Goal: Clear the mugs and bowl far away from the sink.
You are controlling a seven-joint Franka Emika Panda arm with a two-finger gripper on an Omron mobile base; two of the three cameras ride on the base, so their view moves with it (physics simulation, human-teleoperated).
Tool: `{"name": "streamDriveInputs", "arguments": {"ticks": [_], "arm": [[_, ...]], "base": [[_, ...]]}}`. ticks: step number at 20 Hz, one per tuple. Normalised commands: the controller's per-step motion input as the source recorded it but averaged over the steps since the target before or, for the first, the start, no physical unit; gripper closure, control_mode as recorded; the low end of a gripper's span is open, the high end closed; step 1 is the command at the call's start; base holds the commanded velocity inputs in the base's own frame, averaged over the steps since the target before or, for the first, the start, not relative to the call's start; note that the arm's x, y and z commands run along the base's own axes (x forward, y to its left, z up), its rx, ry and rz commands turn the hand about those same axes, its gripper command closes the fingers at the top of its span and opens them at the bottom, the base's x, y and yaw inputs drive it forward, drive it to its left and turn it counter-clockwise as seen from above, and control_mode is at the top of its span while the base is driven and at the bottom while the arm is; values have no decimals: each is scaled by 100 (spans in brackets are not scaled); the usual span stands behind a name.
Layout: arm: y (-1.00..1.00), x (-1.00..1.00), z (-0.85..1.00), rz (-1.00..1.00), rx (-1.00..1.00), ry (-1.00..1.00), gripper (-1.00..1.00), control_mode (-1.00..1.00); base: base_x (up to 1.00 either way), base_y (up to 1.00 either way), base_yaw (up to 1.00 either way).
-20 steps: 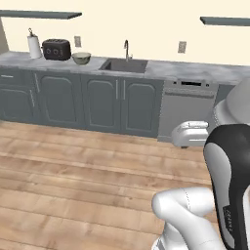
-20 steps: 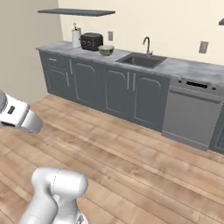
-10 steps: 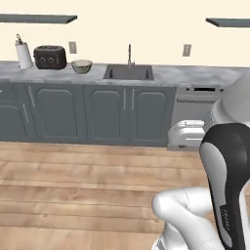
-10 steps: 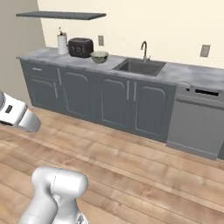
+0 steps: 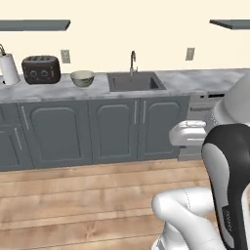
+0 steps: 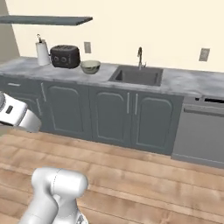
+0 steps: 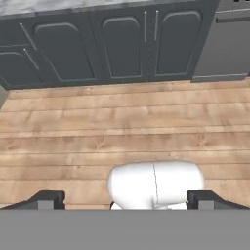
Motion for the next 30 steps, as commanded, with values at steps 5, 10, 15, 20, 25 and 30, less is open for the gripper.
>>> {"name": "streamDriveInputs", "arguments": {"ticks": [5,10,15,20,25,30], "arm": [[0,0,0,0,0,0,-100,100],[0,0,0,0,0,0,-100,100],[0,0,0,0,0,0,-100,100],[0,0,0,0,0,0,-100,100],[0,0,0,0,0,0,-100,100],[0,0,0,0,0,0,-100,100]], "base": [[100,91,-52],[100,70,-47],[100,14,-16],[93,-42,36],[82,-1,48],[66,-6,19]]}}
